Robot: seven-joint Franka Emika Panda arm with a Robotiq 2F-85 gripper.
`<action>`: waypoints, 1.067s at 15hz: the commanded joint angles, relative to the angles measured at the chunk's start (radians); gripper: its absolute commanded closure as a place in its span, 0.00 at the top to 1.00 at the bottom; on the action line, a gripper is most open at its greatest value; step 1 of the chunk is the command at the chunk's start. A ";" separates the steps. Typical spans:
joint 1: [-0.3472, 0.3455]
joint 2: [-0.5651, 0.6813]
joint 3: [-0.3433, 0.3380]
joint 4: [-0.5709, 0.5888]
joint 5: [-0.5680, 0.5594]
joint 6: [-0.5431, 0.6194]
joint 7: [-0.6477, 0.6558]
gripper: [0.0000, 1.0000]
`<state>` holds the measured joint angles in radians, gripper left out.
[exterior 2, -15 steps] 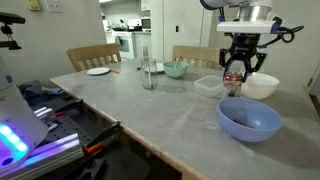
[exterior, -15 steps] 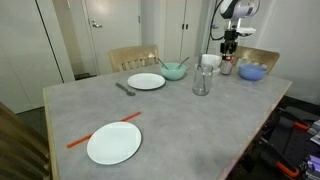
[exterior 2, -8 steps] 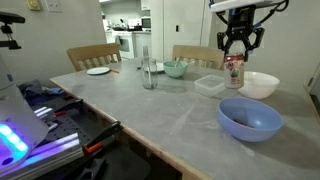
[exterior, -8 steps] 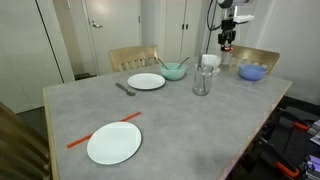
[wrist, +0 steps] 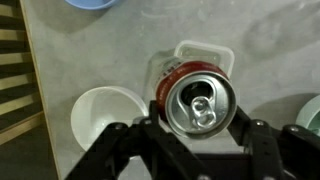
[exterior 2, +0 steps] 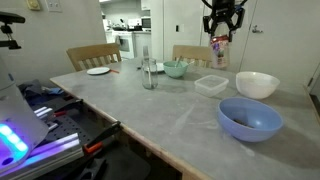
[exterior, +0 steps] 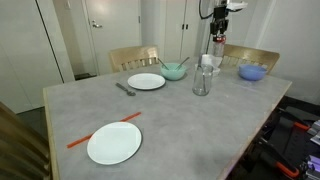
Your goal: Place the drink can next to the lime green bowl
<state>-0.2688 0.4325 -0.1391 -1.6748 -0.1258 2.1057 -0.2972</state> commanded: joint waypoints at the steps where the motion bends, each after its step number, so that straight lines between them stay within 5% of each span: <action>1: 0.030 -0.055 0.016 -0.061 0.008 -0.009 0.012 0.41; 16: 0.147 -0.048 0.047 -0.182 0.056 0.178 0.266 0.41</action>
<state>-0.1397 0.3957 -0.0870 -1.8092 -0.0741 2.2147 -0.0899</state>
